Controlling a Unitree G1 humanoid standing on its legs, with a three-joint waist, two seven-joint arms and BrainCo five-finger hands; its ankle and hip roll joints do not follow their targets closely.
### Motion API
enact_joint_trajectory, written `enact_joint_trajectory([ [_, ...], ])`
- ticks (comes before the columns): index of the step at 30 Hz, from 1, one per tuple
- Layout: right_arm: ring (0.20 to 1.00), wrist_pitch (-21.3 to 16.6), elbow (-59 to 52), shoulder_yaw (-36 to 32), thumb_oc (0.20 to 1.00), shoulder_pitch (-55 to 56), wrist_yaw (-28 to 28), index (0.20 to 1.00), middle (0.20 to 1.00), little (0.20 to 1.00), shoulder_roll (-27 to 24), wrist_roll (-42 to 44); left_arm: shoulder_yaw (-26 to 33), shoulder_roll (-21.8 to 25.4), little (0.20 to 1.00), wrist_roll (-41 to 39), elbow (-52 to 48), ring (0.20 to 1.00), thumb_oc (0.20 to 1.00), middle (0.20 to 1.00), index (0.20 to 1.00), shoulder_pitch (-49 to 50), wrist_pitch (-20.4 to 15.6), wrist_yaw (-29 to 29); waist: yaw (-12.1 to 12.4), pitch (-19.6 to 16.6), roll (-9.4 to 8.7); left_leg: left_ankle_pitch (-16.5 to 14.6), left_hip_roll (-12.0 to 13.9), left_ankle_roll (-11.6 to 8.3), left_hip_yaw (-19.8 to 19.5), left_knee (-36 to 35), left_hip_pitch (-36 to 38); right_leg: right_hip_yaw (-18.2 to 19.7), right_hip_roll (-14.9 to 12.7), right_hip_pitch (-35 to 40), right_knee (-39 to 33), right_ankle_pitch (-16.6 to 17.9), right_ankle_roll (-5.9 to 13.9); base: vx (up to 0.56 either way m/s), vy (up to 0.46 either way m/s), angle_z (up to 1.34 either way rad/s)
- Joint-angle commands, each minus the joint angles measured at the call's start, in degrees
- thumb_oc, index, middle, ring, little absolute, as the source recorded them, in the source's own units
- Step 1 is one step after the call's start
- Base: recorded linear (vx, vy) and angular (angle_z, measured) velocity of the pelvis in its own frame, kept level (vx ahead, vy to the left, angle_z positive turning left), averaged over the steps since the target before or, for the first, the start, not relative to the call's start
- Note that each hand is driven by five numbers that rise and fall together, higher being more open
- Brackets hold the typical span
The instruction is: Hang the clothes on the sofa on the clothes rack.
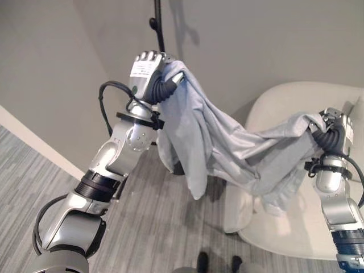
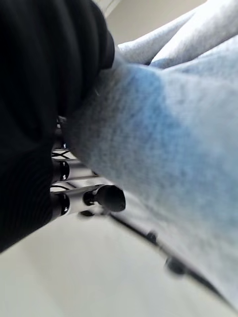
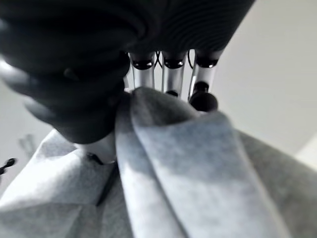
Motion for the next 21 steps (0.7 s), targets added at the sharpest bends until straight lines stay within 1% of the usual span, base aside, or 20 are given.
enact_joint_trajectory([
  [1, 0.200, -2.5, 0.6, -0.5, 0.200, -4.7, -1.0, 0.200, 0.200, 0.200, -4.2, -1.4, 4.2, -0.9, 0.200, 1.3, -3.7, 0.200, 0.200, 0.200, 0.200, -3.2, -1.3, 0.7, 0.0, -4.5, -2.98, -2.0, 4.8, -7.08, 1.9, -1.6, 1.0, 1.2, -2.8, 4.7, -6.7, 2.8, 1.36, 0.10, -0.036, 0.11],
  [3, 0.200, -2.3, 0.4, -0.1, 0.200, -3.9, -0.1, 0.200, 0.200, 0.200, -4.3, -1.4, 5.0, -1.1, 0.200, 1.2, -4.4, 0.200, 0.200, 0.200, 0.200, -1.9, -1.2, 0.3, -0.3, -5.8, -2.84, -2.8, 4.8, -6.89, 2.3, -1.6, 2.2, 1.5, -2.5, 6.9, -11.2, 4.9, 1.82, 0.15, -0.078, 0.03],
  [6, 0.200, -2.3, 0.1, 0.1, 0.200, -3.7, 0.1, 0.200, 0.200, 0.200, -4.3, -1.2, 5.0, -1.1, 0.200, 1.0, -4.6, 0.200, 0.200, 0.200, 0.200, -1.9, -1.1, 0.3, -0.4, -6.1, -2.90, -3.0, 4.9, -6.86, 2.4, -1.4, 2.6, 1.8, -2.5, 7.7, -12.4, 5.4, 2.02, 0.06, -0.065, 0.03],
  [7, 0.200, -2.3, 0.0, 0.2, 0.200, -3.7, 0.1, 0.200, 0.200, 0.200, -4.3, -1.0, 5.1, -1.0, 0.200, 0.8, -4.5, 0.200, 0.200, 0.200, 0.200, -1.9, -1.0, 0.3, -0.4, -6.1, -3.09, -3.7, 4.9, -6.63, 2.2, -0.3, 2.5, 2.1, -2.6, 7.9, -12.5, 5.4, 2.03, 0.02, -0.066, 0.35],
  [9, 0.200, -2.6, -0.1, 0.6, 0.200, -4.1, 0.2, 0.200, 0.200, 0.200, -4.5, -0.4, 5.0, -1.0, 0.200, 0.5, -4.4, 0.200, 0.200, 0.200, 0.200, -2.4, -1.1, 0.3, -0.6, -5.5, -3.53, -5.4, 4.7, -6.59, 2.2, 4.2, 1.3, 2.1, -3.1, 8.1, -12.3, 5.3, 1.90, 0.00, -0.058, 0.45],
  [11, 0.200, -3.1, -0.6, 0.9, 0.200, -4.4, 0.2, 0.200, 0.200, 0.200, -4.9, 0.2, 5.0, -1.4, 0.200, 0.1, -4.3, 0.200, 0.200, 0.200, 0.200, -2.7, -1.2, 0.5, -0.8, -4.2, -3.92, -7.1, 4.5, -7.49, 2.6, 11.2, -2.1, 1.7, -3.7, 8.7, -12.2, 4.9, 1.44, -0.03, -0.034, 0.29],
  [12, 0.200, -3.1, -0.6, 0.9, 0.200, -4.4, 0.2, 0.200, 0.200, 0.200, -5.0, 0.2, 5.0, -1.4, 0.200, 0.1, -4.3, 0.200, 0.200, 0.200, 0.200, -2.7, -1.2, 0.5, -0.8, -4.2, -3.88, -7.3, 4.5, -7.49, 2.6, 11.5, -2.3, 1.6, -3.7, 8.7, -12.2, 4.9, 1.44, -0.01, 0.029, 0.20],
  [13, 0.200, -3.1, -0.5, 0.7, 0.200, -4.5, -0.3, 0.200, 0.200, 0.200, -5.6, 0.5, 4.9, -2.0, 0.200, -0.4, -4.1, 0.200, 0.200, 0.200, 0.200, -3.1, -1.4, 0.8, -1.1, -3.2, -4.09, -7.2, 5.7, -8.57, 3.9, 15.7, -5.5, 1.2, -4.6, 9.8, -12.5, 4.0, 1.35, 0.00, 0.071, 0.15],
  [14, 0.200, -3.1, -0.4, 0.5, 0.200, -4.7, -0.4, 0.200, 0.200, 0.200, -5.7, 0.7, 4.8, -2.0, 0.200, -0.5, -4.0, 0.200, 0.200, 0.200, 0.200, -3.3, -1.5, 0.9, -1.1, -3.0, -3.91, -7.2, 6.8, -8.50, 4.0, 16.0, -6.6, 1.0, -4.8, 10.0, -12.5, 3.7, 1.51, 0.01, 0.097, 0.18],
  [16, 0.200, -3.2, -0.3, 0.6, 0.200, -5.2, -0.6, 0.200, 0.200, 0.200, -5.9, 1.0, 4.6, -1.6, 0.200, -0.7, -3.7, 0.200, 0.200, 0.200, 0.200, -3.7, -1.6, 1.1, -0.9, -3.5, -3.81, -6.0, 9.2, -8.78, 3.3, 13.4, -6.4, 1.1, -5.4, 9.8, -12.5, 3.6, 1.99, 0.04, 0.102, 0.04],
  [17, 0.200, -3.3, -0.2, 0.9, 0.200, -5.4, -0.7, 0.200, 0.200, 0.200, -6.0, 1.2, 4.2, -1.3, 0.200, -0.9, -3.6, 0.200, 0.200, 0.200, 0.200, -4.1, -1.6, 1.2, -0.7, -3.8, -3.83, -3.7, 10.8, -9.34, 2.5, 11.3, -6.2, 1.3, -5.8, 9.2, -12.3, 3.9, 2.18, 0.08, 0.173, -0.15],
  [18, 0.200, -3.3, -0.2, 0.9, 0.200, -5.4, -1.5, 0.200, 0.200, 0.200, -6.6, 1.4, 3.5, -1.0, 0.200, -1.4, -3.5, 0.200, 0.200, 0.200, 0.200, -4.6, -1.5, 1.8, -0.6, -4.1, -3.26, -0.2, 13.7, -10.65, 1.3, 6.9, -6.7, 1.2, -6.3, 9.2, -12.3, 3.0, 2.63, 0.06, 0.128, 0.07],
  [19, 0.200, -3.3, -0.1, 0.9, 0.200, -5.4, -1.6, 0.200, 0.200, 0.200, -6.6, 1.4, 3.4, -1.1, 0.200, -1.4, -3.4, 0.200, 0.200, 0.200, 0.200, -4.7, -1.5, 1.9, -0.6, -4.2, -3.18, 0.5, 13.8, -10.80, 1.3, 5.6, -6.2, 1.1, -6.2, 9.0, -12.3, 3.0, 2.52, 0.19, 0.240, 0.04],
  [20, 0.200, -3.1, -0.3, 0.4, 0.200, -4.5, -0.9, 0.200, 0.200, 0.200, -7.1, 0.8, 3.2, -1.4, 0.200, -1.3, -2.5, 0.200, 0.200, 0.200, 0.200, -4.7, -1.2, 1.9, -1.2, -5.5, -1.70, 1.0, 14.9, -12.10, 0.8, 1.2, -4.0, 1.1, -6.5, 9.7, -12.3, 2.0, 3.22, 0.17, 0.201, 0.05],
  [21, 0.200, -3.0, -0.4, 0.1, 0.200, -4.2, -0.8, 0.200, 0.200, 0.200, -7.2, 0.9, 3.2, -1.3, 0.200, -1.2, -2.7, 0.200, 0.200, 0.200, 0.200, -4.4, -1.2, 1.8, -1.3, -5.9, -1.09, 1.1, 14.9, -12.42, 1.3, -0.2, -2.8, 0.9, -6.7, 9.9, -12.3, 1.8, 3.44, 0.21, 0.285, 0.10],
])
